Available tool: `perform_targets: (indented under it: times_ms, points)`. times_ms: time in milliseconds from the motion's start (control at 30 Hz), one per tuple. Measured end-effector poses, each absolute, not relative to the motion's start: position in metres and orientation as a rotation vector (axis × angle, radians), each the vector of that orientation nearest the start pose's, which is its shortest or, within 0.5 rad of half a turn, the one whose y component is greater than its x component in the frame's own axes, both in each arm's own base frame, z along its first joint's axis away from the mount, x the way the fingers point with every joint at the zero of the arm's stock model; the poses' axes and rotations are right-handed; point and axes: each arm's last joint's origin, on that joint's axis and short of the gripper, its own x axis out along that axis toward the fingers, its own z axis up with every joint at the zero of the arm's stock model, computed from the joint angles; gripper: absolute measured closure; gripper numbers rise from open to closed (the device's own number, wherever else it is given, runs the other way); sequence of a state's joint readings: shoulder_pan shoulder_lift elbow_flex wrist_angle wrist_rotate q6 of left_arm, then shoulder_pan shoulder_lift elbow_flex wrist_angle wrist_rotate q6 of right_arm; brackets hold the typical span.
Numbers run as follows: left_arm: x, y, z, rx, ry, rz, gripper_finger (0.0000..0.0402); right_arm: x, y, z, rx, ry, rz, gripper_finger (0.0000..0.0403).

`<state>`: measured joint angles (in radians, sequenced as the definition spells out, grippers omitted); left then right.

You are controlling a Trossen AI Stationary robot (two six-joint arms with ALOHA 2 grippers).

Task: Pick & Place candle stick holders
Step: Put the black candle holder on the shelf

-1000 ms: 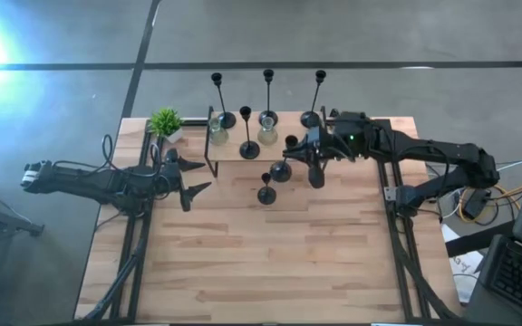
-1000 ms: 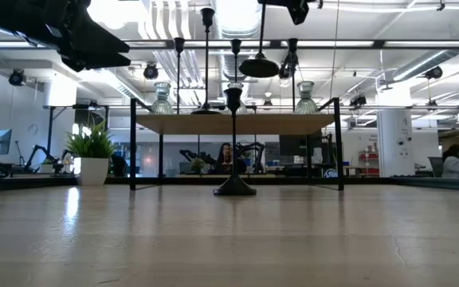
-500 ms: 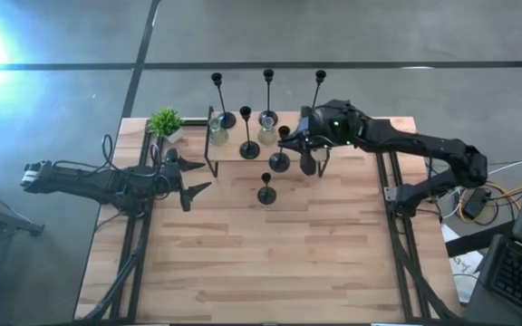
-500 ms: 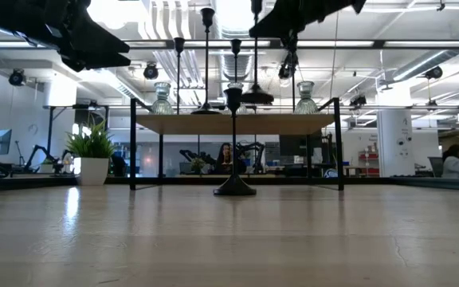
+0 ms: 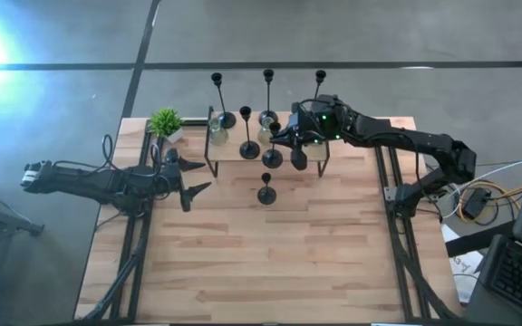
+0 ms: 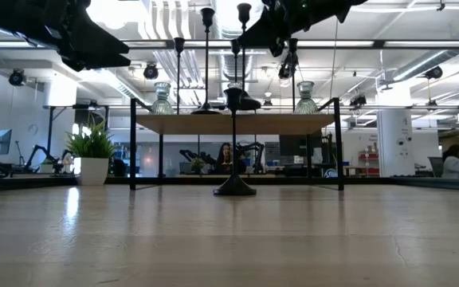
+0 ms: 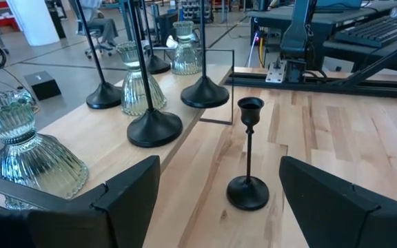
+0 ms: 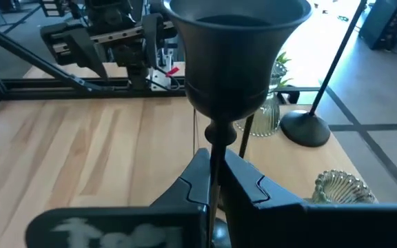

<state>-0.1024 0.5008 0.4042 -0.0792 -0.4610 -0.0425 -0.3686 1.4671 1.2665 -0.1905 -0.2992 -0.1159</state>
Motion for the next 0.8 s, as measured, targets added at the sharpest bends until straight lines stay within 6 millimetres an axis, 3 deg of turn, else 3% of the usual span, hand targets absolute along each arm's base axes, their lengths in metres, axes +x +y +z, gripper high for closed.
perform_targets:
  times_ms: [300, 800]
  points:
    - [0.131, 0.000, 0.249, 0.010, 0.175, 0.361, 0.0101, 0.330, -0.123, 0.337, 0.024, 0.387, -0.018, 0.0394]
    - [0.130, 0.000, 0.247, 0.012, 0.188, 0.361, 0.0101, 0.329, -0.133, 0.333, 0.049, 0.393, -0.044, 0.0394]
